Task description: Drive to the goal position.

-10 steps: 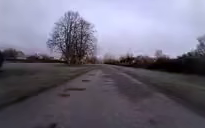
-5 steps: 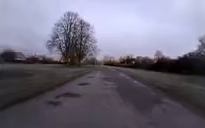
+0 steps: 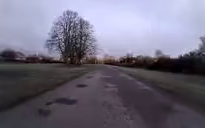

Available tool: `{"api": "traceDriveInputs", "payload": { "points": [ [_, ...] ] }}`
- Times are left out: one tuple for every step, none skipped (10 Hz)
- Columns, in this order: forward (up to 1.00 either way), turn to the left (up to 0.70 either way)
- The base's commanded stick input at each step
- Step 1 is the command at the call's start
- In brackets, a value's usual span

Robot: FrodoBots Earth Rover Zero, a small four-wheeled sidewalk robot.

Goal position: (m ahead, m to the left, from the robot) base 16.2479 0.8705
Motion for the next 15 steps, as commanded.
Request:
{"api": "traceDriveInputs", "payload": {
  "points": [
    [0.85,-0.34],
    [0.85,-0.34],
    [0.85,-0.22],
    [0.85,0.00],
    [0.85,0.00],
    [0.85,0.00],
    [0.85,0.00],
    [0.85,0.00],
    [0.85,0.00],
    [0.85,0.00],
    [0.85,0.00],
    [0.85,0.00],
    [0.85,0.00],
    [0.85,0.00],
    [0.85,0.00]
  ]
}}
